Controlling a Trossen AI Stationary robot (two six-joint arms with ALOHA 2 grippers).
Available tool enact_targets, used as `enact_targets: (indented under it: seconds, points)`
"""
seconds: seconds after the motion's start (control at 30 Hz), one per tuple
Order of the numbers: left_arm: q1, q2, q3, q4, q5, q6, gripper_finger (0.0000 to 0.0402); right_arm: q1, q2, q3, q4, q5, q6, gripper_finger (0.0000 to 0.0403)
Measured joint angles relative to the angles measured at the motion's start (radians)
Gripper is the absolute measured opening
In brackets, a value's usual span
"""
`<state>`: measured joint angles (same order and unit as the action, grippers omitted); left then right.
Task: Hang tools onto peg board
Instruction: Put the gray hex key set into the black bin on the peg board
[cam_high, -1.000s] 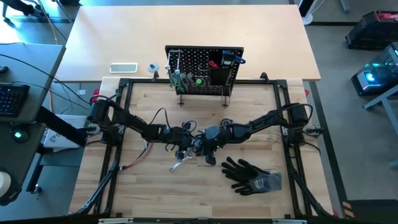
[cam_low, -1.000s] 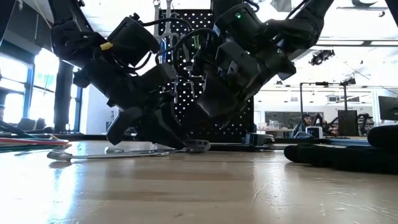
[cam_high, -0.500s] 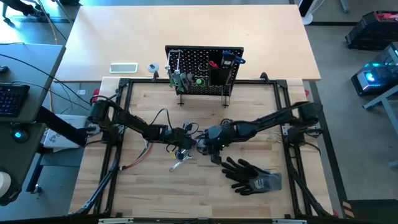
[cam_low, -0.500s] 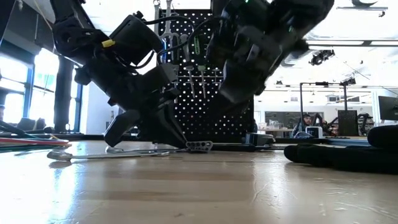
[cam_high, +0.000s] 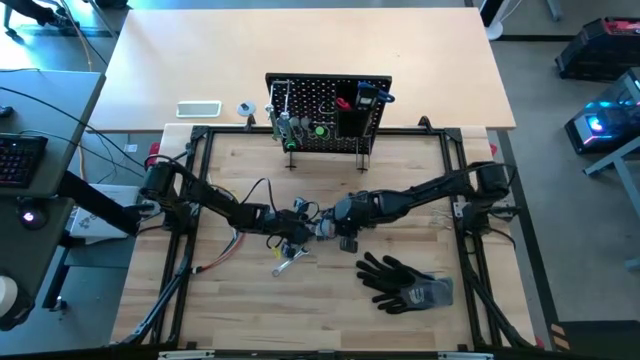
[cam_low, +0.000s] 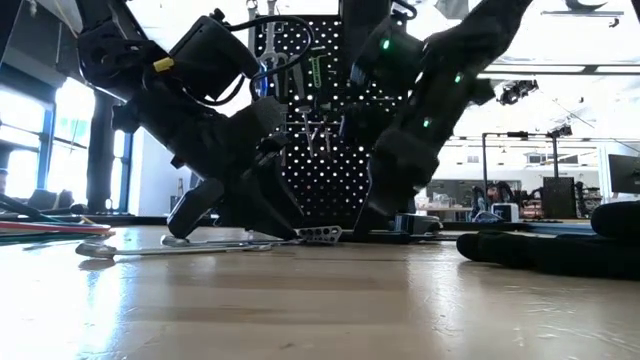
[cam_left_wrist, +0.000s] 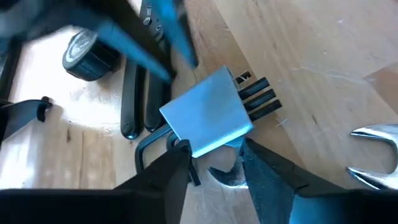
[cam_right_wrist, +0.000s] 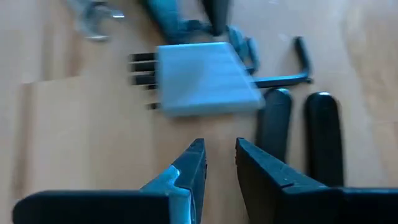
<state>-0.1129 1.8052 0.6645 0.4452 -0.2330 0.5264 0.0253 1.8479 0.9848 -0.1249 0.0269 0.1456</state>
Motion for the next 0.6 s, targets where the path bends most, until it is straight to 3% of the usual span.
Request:
enact_targets:
  seconds: [0.37,0.6]
  points:
    - [0.053,0.058,0.047,-0.016,0.108,0.014,0.0161,-0.048,0.109,0.000,0.201,-0.097,-0.019,0.0082]
    - [0.051,0.147,0.131,-0.022,0.096,0.014,0.0160,-0.049,0.112,-0.001,0.244,-0.114,-0.016,0.0082]
